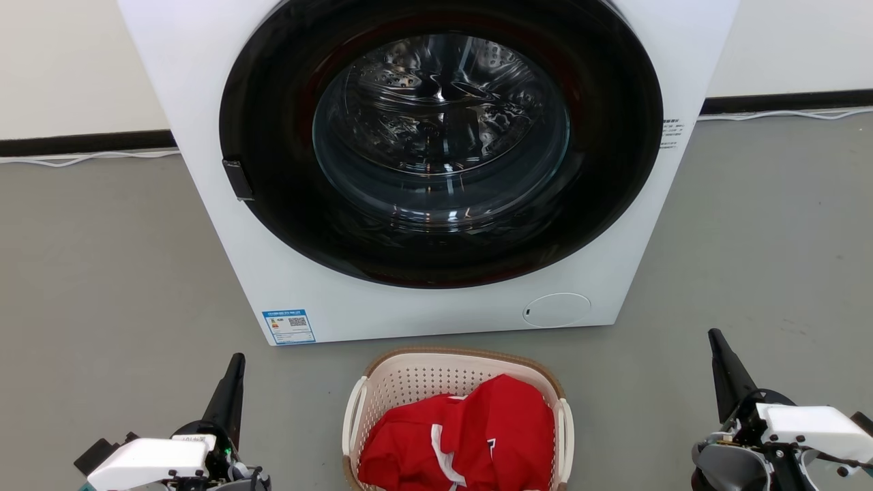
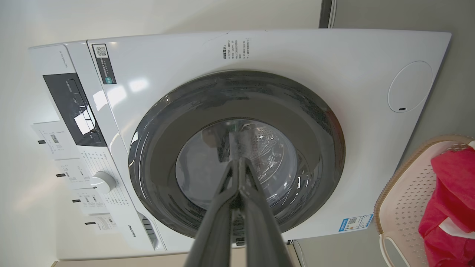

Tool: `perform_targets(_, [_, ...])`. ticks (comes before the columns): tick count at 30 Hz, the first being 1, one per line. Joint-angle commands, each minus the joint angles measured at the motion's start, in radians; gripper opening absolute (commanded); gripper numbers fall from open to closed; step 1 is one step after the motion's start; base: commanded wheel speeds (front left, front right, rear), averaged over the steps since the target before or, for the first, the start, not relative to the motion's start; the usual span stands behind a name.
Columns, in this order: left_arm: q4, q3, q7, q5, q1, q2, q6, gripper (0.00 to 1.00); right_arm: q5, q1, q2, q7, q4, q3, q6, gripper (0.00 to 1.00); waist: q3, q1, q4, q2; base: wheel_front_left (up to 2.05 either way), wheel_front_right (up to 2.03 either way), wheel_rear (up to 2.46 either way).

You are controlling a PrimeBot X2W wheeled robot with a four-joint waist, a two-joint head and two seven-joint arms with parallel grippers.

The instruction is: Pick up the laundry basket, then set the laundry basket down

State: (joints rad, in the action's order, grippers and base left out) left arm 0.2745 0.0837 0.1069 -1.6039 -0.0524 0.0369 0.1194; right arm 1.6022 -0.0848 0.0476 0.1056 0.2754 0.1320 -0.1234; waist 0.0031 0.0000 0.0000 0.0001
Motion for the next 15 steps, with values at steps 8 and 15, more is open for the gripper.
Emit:
perform_targets(8, [-0.030,0.030,0.006,-0.005,-0.056,0.013,0.011,0.00,0.007,-0.023,0.003,0.007,-0.031,-0.019,-0.007,0.00,0.000,0.0000,0.000,-0.0001,0.00,0.00,0.00])
perform_targets(15, [-0.030,0.030,0.006,-0.005,-0.056,0.013,0.011,0.00,0.007,-0.023,0.003,0.007,-0.031,-0.019,-0.007,0.00,0.000,0.0000,0.000,-0.0001,0.00,0.00,0.00])
